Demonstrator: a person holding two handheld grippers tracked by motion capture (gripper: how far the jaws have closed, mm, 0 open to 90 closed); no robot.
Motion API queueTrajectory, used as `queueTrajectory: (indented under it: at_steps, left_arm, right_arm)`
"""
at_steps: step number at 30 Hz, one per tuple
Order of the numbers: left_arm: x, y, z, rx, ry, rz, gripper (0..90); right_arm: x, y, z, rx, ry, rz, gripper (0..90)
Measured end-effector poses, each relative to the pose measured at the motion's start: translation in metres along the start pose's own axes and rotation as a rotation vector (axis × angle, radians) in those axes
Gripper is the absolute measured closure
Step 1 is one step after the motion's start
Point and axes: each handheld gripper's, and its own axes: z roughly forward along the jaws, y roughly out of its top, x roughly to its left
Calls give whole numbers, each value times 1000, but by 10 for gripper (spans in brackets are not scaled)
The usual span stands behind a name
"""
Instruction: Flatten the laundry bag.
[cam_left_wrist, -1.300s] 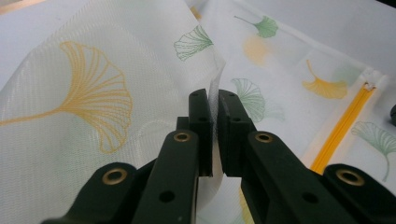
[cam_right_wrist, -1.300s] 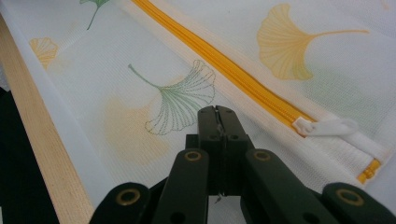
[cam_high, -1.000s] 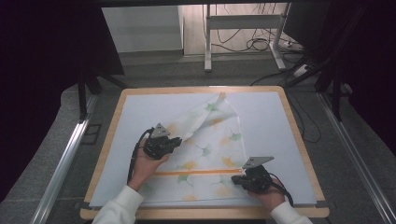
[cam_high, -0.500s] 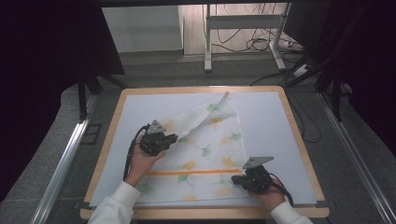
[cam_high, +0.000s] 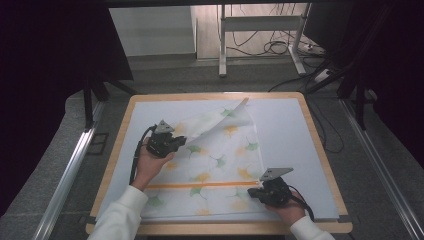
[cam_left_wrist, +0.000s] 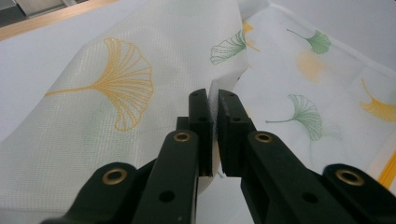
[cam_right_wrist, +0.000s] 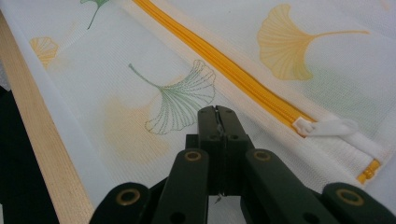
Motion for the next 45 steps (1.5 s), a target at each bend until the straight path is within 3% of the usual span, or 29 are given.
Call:
queueTrajectory:
  at_steps: [18, 22, 31, 36, 37, 39, 45]
  left_arm:
    - [23, 8, 3, -21, 33, -49, 861]
    - [29, 11, 6, -47, 20, -97, 862]
    - [44, 11, 16, -47, 42, -136, 860]
    - [50, 14, 20, -49, 58, -135, 859]
    - [52, 16, 21, -59, 61, -131, 859]
    - [59, 15, 24, -82, 51, -170, 860]
    - [79, 15, 37, -48, 90, -181, 859]
  right_arm:
    - [-1, 0, 0, 2, 3, -3, 893]
    - [-1, 0, 0, -1, 1, -2, 893]
    - [-1, 0, 0, -1, 3, 2, 893]
    - [-1, 0, 0, -1, 1, 2, 893]
    - [-1, 0, 0, -1, 2, 2, 893]
    - [-1, 0, 0, -1, 3, 2, 893]
    - [-2, 0, 0, -4, 9, 9, 893]
